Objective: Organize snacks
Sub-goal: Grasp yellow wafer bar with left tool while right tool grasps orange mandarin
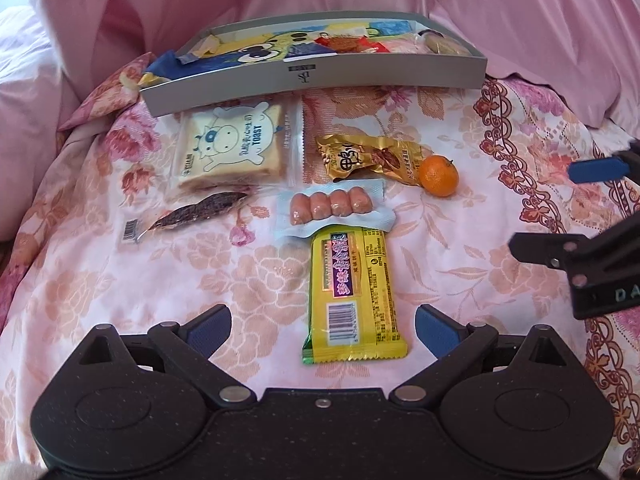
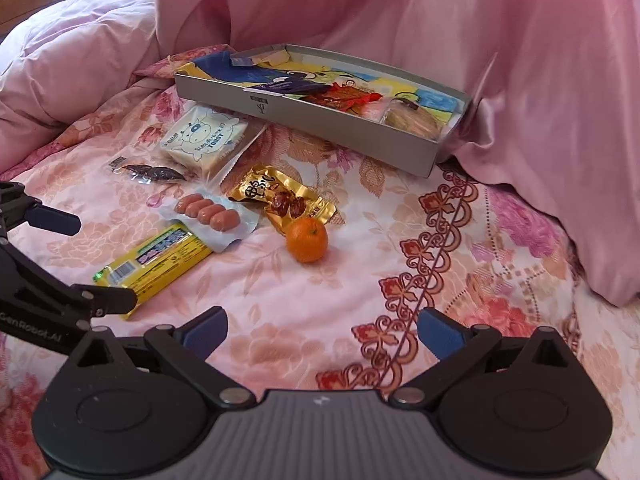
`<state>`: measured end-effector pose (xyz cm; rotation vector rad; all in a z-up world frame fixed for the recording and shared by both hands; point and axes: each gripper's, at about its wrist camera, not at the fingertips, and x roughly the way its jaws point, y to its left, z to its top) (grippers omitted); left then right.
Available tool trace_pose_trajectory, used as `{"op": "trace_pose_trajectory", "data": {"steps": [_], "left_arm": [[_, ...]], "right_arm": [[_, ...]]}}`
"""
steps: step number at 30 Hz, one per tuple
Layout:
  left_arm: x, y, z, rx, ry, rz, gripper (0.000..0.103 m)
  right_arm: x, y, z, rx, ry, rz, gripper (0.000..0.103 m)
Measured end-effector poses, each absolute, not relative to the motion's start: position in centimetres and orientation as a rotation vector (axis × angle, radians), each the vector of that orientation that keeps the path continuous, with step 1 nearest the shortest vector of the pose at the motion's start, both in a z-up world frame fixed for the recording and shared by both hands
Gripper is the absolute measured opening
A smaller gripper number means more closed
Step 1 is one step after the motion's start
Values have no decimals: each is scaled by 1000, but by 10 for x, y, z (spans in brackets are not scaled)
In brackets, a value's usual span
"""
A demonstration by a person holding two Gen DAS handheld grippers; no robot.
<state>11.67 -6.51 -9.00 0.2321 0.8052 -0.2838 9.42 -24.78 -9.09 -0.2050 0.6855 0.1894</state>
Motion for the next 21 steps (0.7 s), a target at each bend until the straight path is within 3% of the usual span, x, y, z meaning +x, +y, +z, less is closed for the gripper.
{"op": "trace_pose_trajectory", "data": {"steps": [16, 21], "left_arm": [[142, -76, -104, 268, 834, -303, 96], [147, -75, -106, 256, 852, -320, 91]], "right_arm": [[151, -262, -113, -150, 607, 329, 103], [164, -261, -115, -108, 603, 353, 102]]}}
